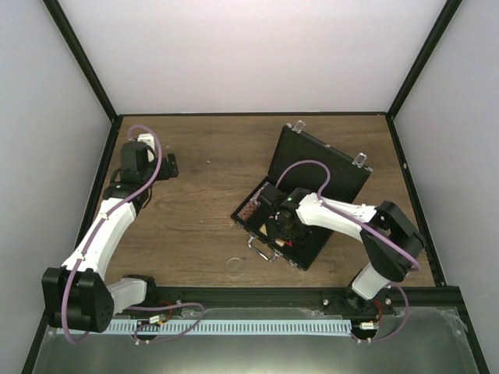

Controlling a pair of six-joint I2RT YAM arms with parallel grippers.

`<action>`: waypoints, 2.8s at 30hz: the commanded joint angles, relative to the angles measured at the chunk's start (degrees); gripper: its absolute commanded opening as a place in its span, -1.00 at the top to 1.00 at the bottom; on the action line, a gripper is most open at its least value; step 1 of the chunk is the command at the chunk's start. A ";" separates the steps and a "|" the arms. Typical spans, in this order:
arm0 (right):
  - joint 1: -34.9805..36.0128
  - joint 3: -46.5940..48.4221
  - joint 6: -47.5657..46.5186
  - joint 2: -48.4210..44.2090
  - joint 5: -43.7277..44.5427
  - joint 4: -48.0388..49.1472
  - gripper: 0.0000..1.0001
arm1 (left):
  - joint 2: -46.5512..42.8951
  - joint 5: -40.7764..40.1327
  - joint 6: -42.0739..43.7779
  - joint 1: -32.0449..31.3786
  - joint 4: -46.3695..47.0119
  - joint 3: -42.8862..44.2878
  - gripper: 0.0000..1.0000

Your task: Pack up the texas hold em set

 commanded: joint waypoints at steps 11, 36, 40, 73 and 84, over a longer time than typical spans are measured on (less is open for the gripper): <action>-0.24 5.09 -1.39 4.69 0.35 -0.66 -0.04 | -0.50 0.32 0.37 -0.22 0.03 0.29 -1.00; -0.24 6.34 -0.77 0.90 -0.36 -2.85 -0.56 | -0.31 1.55 -0.14 -0.18 -0.06 0.35 -1.00; -0.24 5.64 -0.61 -0.68 -1.66 -2.44 -0.65 | -0.32 1.68 -0.11 -0.20 -0.06 0.32 -1.00; -2.88 -4.95 1.81 -6.24 -9.20 5.05 -0.34 | -0.86 1.81 -0.16 -0.21 -0.14 0.30 -1.00; -2.87 -5.80 1.49 -6.24 -11.94 5.32 -0.29 | -0.95 1.93 -0.16 -0.26 -0.07 0.28 -1.00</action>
